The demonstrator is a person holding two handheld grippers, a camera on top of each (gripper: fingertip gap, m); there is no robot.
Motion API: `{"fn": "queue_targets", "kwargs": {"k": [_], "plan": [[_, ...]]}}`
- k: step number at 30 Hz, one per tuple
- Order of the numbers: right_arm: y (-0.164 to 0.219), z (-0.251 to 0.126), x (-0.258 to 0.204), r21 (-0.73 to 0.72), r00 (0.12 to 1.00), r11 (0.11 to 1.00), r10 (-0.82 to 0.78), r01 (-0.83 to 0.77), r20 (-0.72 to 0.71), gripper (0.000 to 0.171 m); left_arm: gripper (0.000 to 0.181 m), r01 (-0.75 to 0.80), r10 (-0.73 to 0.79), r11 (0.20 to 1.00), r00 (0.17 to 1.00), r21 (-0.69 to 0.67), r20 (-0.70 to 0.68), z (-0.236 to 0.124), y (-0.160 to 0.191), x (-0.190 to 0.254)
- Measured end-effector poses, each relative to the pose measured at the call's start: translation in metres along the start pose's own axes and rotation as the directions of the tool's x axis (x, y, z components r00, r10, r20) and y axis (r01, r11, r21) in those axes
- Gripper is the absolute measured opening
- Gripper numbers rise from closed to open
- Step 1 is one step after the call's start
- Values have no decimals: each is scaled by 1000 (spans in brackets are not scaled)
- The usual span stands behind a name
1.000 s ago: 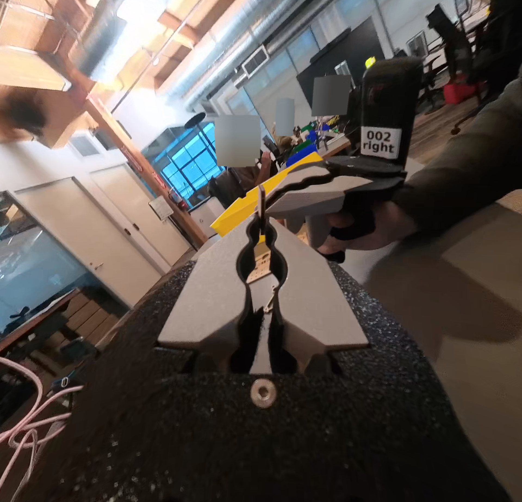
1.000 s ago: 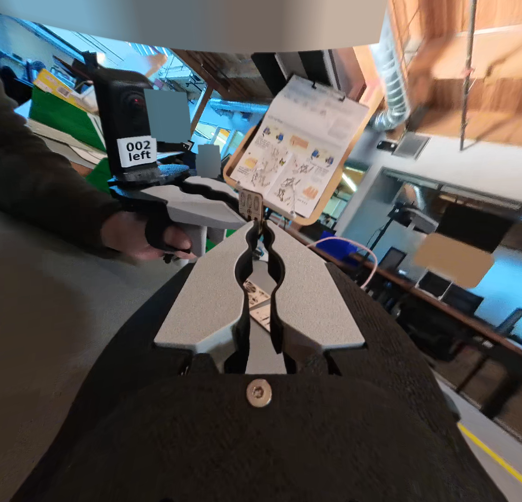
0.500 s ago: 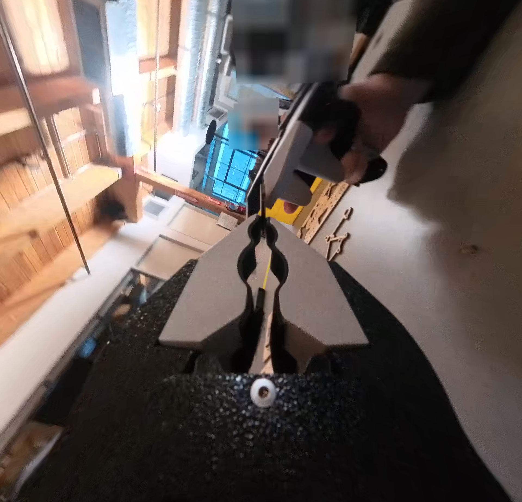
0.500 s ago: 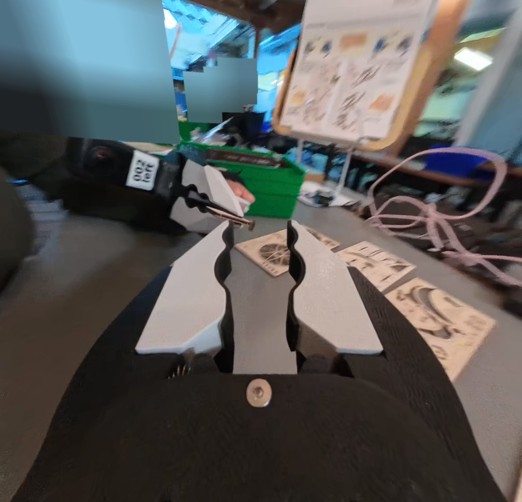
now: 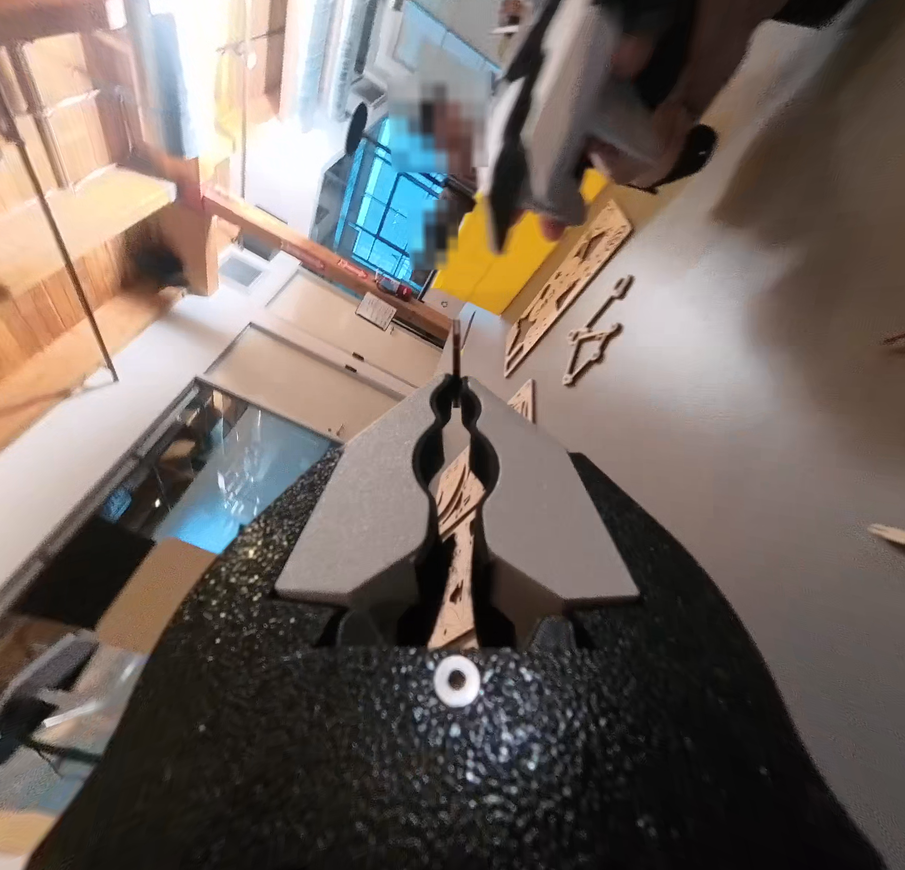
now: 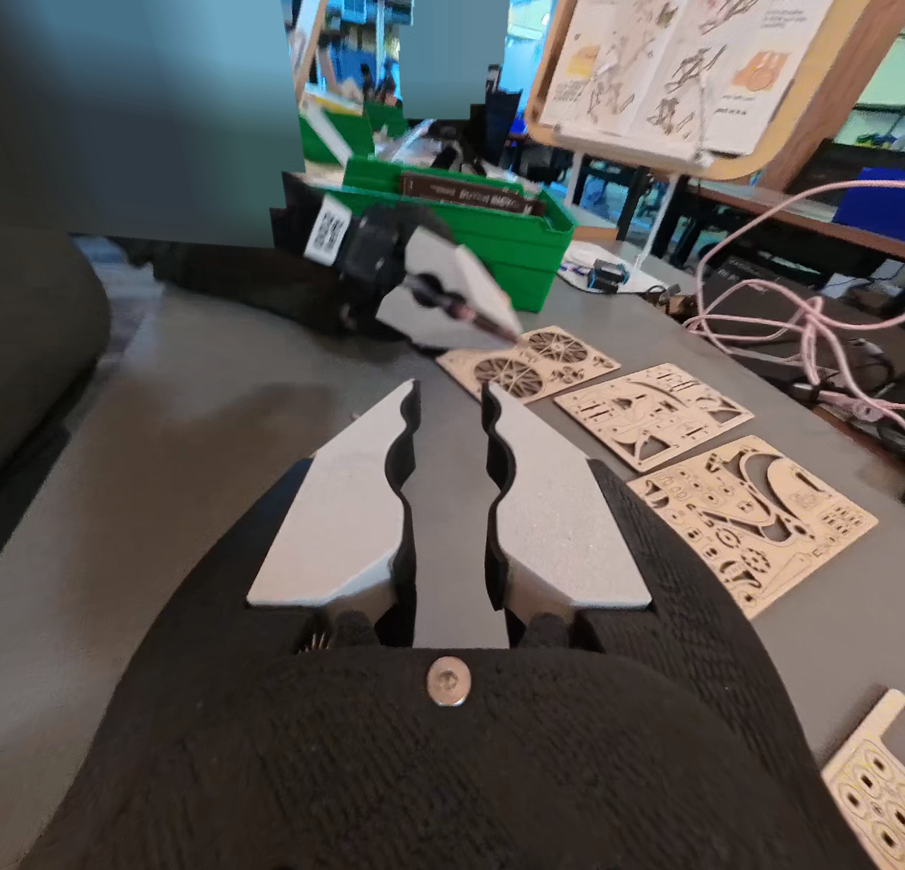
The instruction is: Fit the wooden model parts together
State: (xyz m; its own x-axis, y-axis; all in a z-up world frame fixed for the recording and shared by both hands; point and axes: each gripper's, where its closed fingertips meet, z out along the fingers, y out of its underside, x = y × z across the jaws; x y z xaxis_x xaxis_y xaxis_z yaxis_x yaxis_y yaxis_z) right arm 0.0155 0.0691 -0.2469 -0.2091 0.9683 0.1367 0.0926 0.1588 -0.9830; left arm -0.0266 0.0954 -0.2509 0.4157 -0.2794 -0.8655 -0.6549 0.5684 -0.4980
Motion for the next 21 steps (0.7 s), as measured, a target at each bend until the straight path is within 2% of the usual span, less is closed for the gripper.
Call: {"fn": "queue_targets", "kwargs": {"k": [3,7,16,21], "plan": [[23,17,-32,-149,990,986,-53,72,130,14,1,147,-147,989,987,6,71,-4,11,-20],[57,27,-70,-349,950,933,24,91,312,14,1,261,-264,964,962,46,73,-6,13,-26],[81,32,-70,-501,954,861,68,92,291,14,1,327,-332,942,941,80,70,-7,12,-30],[81,34,-71,-506,955,858,76,84,288,12,1,364,-371,927,926,90,73,-8,14,-33]]}}
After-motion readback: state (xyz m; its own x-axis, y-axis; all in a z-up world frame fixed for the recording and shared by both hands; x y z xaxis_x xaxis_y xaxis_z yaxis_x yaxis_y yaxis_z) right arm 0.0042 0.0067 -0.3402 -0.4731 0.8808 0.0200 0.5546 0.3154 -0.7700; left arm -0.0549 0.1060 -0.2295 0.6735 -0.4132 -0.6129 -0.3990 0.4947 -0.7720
